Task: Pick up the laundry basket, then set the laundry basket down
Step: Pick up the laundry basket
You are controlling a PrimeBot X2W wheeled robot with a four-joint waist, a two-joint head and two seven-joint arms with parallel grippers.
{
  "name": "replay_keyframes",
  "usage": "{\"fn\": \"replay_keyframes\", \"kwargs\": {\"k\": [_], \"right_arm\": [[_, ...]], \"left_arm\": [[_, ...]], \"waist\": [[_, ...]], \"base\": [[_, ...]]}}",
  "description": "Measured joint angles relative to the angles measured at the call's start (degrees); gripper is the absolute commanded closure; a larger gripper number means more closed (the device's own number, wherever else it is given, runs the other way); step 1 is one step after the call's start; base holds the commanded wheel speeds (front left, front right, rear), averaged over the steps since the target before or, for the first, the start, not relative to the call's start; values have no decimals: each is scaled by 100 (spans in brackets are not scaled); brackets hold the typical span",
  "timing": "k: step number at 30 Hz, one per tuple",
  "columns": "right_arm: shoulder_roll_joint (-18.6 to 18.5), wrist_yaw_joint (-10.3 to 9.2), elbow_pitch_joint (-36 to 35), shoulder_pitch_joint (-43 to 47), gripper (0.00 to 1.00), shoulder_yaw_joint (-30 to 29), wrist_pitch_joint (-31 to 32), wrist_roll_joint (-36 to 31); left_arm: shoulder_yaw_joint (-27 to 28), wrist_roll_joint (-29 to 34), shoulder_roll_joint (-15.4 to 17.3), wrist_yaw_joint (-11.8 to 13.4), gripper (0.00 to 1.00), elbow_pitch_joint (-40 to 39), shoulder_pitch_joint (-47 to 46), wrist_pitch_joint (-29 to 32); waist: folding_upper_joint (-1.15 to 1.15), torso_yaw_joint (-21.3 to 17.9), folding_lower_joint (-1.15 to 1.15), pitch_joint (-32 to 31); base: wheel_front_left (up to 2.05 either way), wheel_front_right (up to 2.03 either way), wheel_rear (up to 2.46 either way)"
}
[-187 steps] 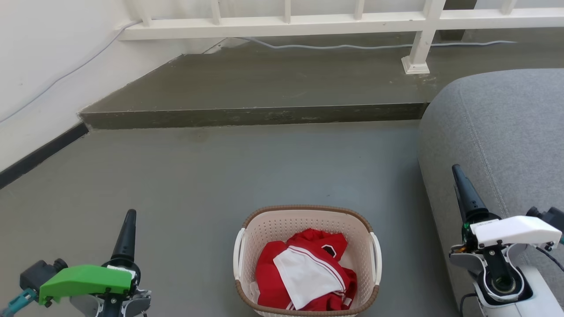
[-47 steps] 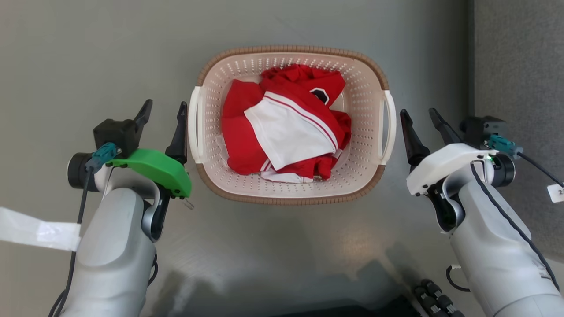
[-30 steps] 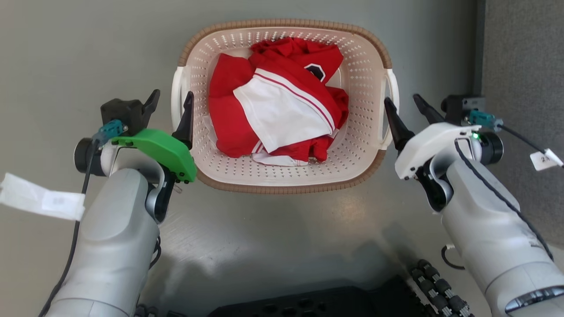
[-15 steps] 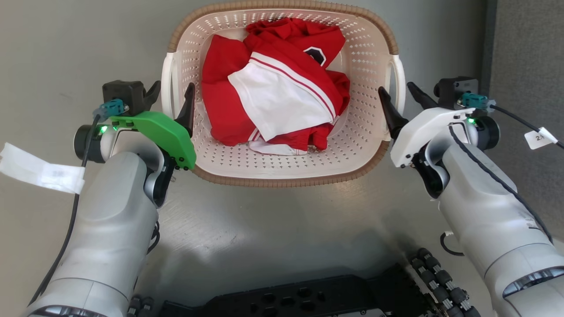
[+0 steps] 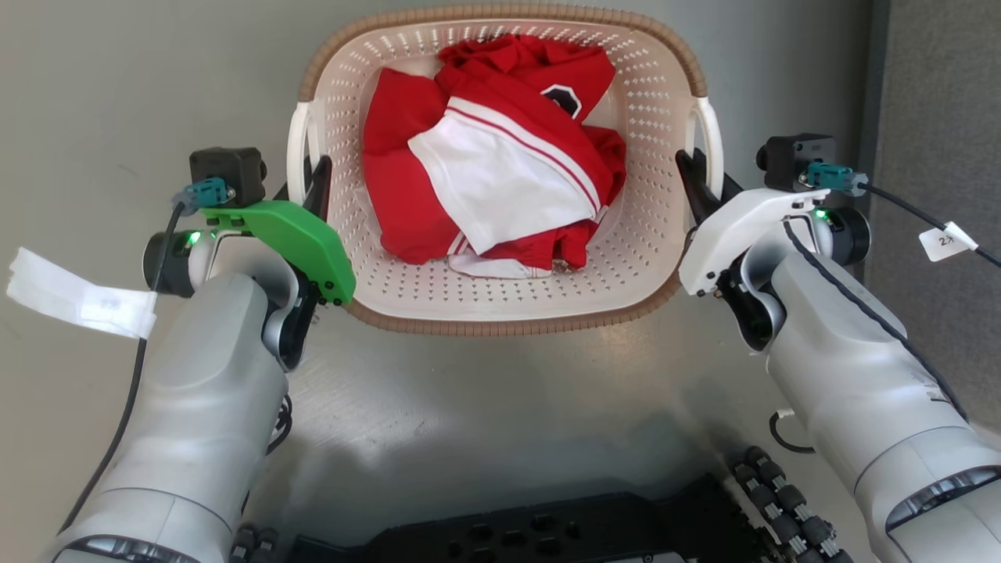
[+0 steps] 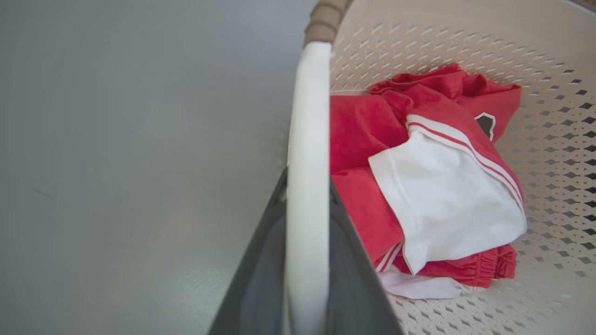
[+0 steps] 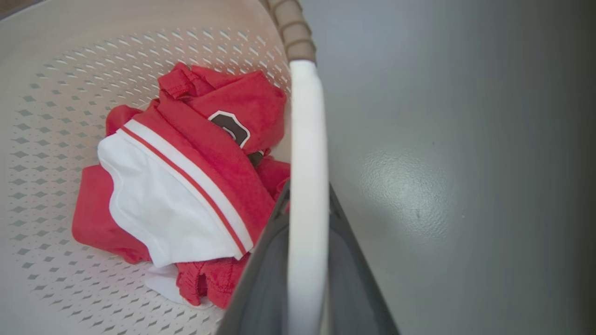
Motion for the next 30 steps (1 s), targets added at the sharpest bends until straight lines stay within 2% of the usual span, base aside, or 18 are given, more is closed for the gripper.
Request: {"fn": "replay_keyframes", "kwargs": {"k": [14, 30], "right_arm": [[-9, -1, 47, 219, 100, 458, -2, 720], [-23, -9, 148, 388, 100, 1102, 791, 1441]], "left_arm": [[-267, -512, 4, -2, 100, 315, 172, -4], [-535, -1162, 24, -2, 100, 563, 622, 459]], "waist": [[0, -27, 0, -712], [0, -109, 0, -1965]], "base": [[0, 0, 0], [0, 0, 0]]}}
